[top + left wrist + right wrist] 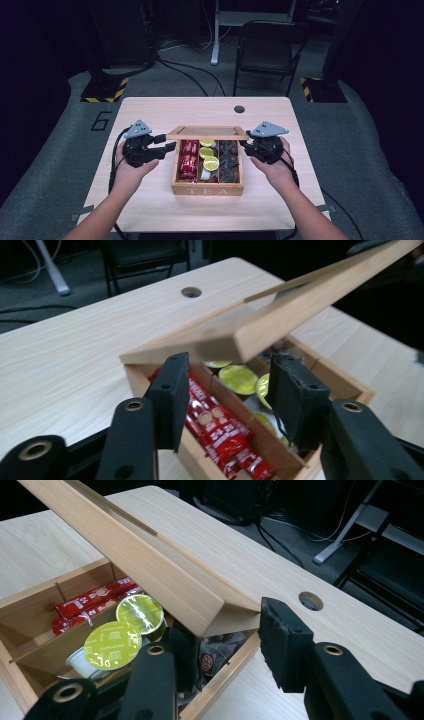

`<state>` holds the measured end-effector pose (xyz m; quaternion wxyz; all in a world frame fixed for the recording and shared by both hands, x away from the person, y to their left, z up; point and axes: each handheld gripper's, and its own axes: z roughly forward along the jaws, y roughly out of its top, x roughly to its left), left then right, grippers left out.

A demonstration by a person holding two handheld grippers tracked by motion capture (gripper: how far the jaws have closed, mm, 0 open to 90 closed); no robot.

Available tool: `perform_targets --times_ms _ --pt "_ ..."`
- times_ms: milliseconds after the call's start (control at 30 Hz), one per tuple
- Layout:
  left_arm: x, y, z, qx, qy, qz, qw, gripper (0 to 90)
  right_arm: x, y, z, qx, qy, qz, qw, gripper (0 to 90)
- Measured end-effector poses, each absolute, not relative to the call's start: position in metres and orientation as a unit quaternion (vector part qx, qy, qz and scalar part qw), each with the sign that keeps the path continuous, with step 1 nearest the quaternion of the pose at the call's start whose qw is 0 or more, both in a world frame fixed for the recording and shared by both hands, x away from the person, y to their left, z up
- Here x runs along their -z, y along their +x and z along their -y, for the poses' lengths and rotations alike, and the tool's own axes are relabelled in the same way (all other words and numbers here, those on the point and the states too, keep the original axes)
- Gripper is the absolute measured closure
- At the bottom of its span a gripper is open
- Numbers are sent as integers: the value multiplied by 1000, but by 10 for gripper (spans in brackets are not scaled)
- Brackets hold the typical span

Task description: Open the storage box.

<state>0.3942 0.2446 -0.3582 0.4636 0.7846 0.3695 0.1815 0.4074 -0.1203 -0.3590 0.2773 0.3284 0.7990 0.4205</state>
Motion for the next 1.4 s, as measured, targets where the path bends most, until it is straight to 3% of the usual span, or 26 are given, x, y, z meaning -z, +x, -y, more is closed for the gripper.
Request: perform_targets --times_ms 333,733,1400 --pt "372 416 -240 -193 778 -380 461 477 356 411 120 -424 331 -795 278 610" --pt "371 427 -237 -203 761 -389 478 567 355 414 120 -431 340 -791 272 606" --pt "359 436 -236 -214 759 -389 476 593 346 428 119 -442 348 -780 275 604"
